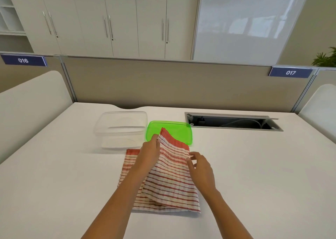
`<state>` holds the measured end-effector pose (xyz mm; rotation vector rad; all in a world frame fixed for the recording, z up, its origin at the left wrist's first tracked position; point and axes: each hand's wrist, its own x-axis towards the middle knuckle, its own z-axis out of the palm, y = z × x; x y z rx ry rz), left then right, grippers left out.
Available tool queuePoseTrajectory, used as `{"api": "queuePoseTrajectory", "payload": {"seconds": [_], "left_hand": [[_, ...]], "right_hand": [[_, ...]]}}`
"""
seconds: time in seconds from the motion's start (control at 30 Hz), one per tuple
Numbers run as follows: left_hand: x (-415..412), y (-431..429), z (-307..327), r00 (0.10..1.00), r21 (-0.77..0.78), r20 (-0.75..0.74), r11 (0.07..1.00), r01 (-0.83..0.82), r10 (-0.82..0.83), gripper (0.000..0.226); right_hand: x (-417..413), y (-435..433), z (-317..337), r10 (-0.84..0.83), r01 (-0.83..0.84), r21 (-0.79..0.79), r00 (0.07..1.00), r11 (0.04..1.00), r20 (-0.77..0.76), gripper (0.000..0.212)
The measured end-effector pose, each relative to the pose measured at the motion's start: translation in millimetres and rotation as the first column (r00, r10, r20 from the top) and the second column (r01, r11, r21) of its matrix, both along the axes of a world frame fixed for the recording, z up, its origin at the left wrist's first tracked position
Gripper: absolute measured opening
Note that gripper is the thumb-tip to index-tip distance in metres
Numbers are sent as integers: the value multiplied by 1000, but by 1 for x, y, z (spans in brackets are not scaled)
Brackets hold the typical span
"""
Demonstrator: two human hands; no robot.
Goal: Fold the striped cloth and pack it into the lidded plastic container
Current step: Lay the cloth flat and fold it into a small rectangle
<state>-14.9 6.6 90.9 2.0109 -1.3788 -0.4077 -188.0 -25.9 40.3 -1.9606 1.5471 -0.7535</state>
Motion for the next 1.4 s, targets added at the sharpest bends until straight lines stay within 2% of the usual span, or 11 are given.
{"api": "queuePoseTrajectory", "payload": {"seconds": [0.07,0.37,0.53,0.63,0.83,1.0,1.17,1.27,1.4], "left_hand": [[2,0,-1,1000,-7,-2,1000,-1,1,38],[28,0,-4,982,81,-180,996,-42,56,34],[61,11,-18,963,48,-253,995,-84,93,34],[76,26,-35,966,23,-219,991,-135,137,32],[87,43,-62,956,83,-209,978,-191,205,38],[89,39,-60,954,9,-192,973,-231,229,38],[90,42,-65,949,71,-145,959,-273,281,39],[83,44,-70,923,96,-106,928,-361,370,40],[64,41,-70,915,85,-107,920,-383,390,36]], "right_hand": [[0,4,-16,-3,3,15,1000,1000,-11,33],[6,10,-42,-42,42,20,999,999,-6,37],[6,13,-49,-12,12,1,999,1000,-35,38],[4,14,-52,-3,1,-40,998,999,-57,37],[7,14,-53,3,-7,-47,997,999,-83,38],[8,13,-52,-7,4,-35,996,999,-86,37],[16,17,-50,46,-46,10,996,999,-70,39],[24,20,-47,86,-84,43,995,996,-41,40],[28,20,-43,58,-58,94,998,994,9,39]]}}
